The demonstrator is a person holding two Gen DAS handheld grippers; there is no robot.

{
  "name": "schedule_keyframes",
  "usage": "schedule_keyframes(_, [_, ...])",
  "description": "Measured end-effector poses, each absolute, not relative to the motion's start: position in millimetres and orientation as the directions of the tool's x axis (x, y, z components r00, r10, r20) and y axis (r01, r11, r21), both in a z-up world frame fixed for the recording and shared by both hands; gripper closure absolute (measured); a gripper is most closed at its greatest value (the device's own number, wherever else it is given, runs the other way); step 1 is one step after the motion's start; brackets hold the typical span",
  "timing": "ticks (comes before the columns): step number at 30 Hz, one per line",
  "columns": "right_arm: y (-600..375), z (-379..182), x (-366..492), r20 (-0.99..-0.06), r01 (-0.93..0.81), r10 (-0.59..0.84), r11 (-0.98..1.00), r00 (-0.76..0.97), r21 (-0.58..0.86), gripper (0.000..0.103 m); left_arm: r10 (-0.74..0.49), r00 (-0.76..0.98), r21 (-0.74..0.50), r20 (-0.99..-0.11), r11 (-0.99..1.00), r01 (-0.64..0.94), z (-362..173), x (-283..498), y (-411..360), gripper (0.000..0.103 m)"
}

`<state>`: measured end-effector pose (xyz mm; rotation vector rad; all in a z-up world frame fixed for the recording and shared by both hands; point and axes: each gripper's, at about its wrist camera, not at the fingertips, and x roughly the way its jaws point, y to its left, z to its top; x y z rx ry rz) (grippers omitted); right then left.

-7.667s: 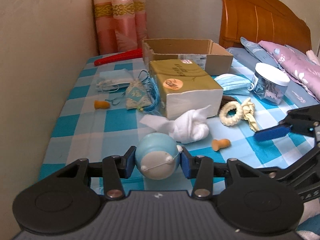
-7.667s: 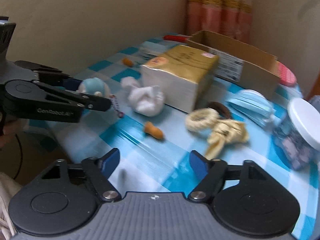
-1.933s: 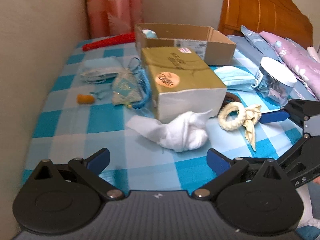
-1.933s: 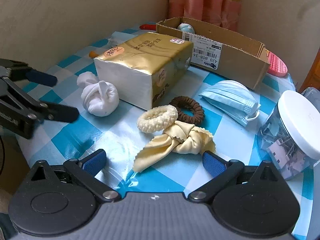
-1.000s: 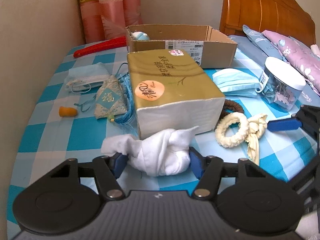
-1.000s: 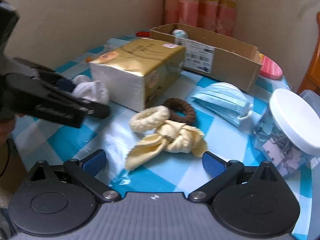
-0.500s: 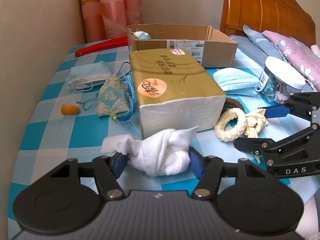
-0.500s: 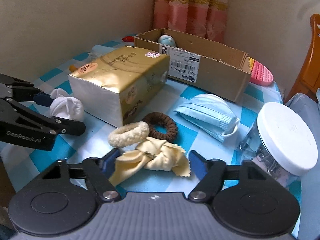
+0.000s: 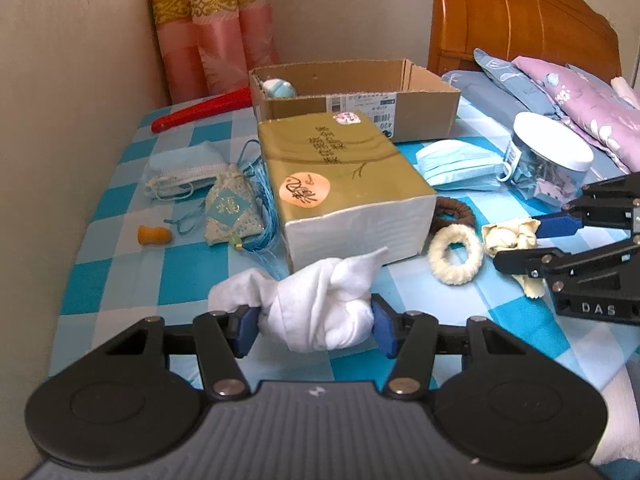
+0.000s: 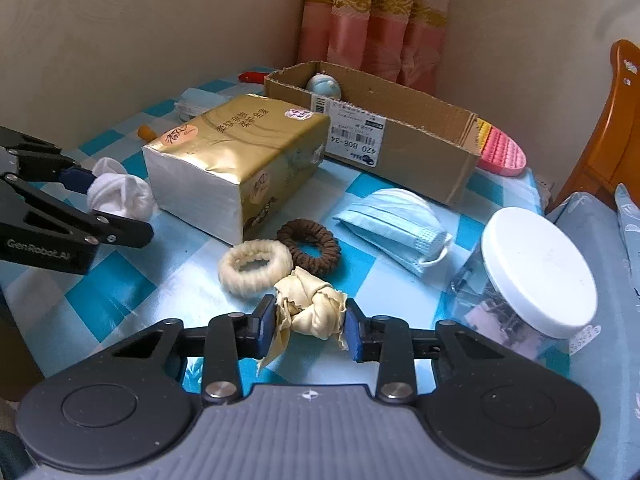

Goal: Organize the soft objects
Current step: 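Close the left gripper on the white cloth while the right grasps the yellow cloth, then carry both cloths into the cardboard box and open both grippers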

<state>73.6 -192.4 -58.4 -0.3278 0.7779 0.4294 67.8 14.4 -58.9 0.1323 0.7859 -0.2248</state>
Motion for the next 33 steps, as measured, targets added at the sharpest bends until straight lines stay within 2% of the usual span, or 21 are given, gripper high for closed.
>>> schedule_keyframes(17, [-207.1, -15.8, 76.4, -0.687, -0.468, 0.277, 0.878, 0.671, -0.103, 0.063, -0.197, 0.711, 0.041, -0.675, 0.952, 0.304, -23.8, 38.5, 19.5, 0.048])
schedule_keyframes(27, [-205.5, 28.0, 152.8, -0.623, -0.421, 0.257, 0.898, 0.739, -0.130, 0.063, -0.199, 0.716, 0.014, -0.669, 0.960, 0.280, -23.7, 41.5, 28.2, 0.048])
schedule_keyframes(33, [-200.7, 37.4, 214.9, -0.619, -0.383, 0.217, 0.912, 0.755, -0.146, 0.063, -0.170, 0.716, 0.006, -0.677, 0.972, 0.236, -27.0, 44.0, 38.3, 0.048])
